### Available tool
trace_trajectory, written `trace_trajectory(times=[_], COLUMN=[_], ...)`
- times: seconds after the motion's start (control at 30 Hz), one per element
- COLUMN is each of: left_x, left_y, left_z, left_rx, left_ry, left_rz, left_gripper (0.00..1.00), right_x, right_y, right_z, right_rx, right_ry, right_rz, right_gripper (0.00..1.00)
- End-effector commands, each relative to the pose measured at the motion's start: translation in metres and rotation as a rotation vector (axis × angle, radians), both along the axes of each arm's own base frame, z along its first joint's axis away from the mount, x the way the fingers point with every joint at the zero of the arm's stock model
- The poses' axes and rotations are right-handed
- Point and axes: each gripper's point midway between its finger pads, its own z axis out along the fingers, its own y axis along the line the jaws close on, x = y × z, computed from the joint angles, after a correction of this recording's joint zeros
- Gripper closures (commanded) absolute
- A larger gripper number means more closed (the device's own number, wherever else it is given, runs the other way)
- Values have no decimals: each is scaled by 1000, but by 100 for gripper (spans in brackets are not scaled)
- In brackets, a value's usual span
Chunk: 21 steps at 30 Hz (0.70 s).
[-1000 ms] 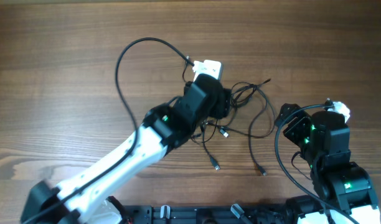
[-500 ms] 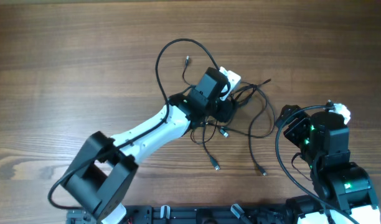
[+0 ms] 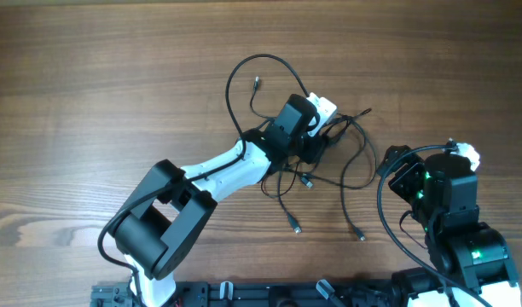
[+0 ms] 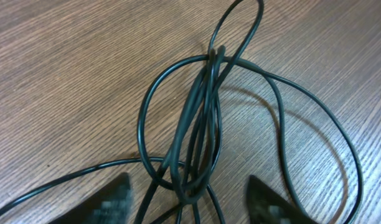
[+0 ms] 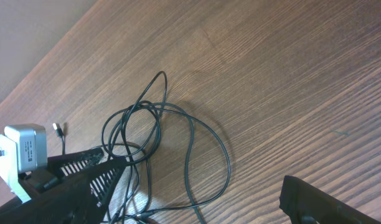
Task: Untangle cables
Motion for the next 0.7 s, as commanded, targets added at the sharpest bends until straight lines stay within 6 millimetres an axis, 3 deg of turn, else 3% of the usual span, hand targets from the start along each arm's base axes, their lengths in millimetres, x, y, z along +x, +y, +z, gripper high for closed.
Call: trace_trajectory(times=[0.0,0.17,0.33,0.4,0.5,0.67], left_x=[11,18,21,21,0,-1], left_y=[7,14,11,10,-8,-9], left_z=[-2,-16,-13,-13,-8,-11], left_rx=[17,26,10,4,-82,-84], left_ry=[-24,-5,-20,-19,54,60], left_rz=[18,36,35,30,-84,-89], left_gripper=[39,40,41,43,53,61], right_x=[0,0,0,0,0,0], right_y=[-3,-3,-3,-3,-3,-3], right_z=[1,1,1,1,1,1], right_rx=[-4,-4,-3,-3,-3,-1], right_ry=[-4,-4,-5,-5,-4,-4], right_rz=[-22,-22,-22,-22,-21,-19], right_gripper=[0,0,0,0,0,0])
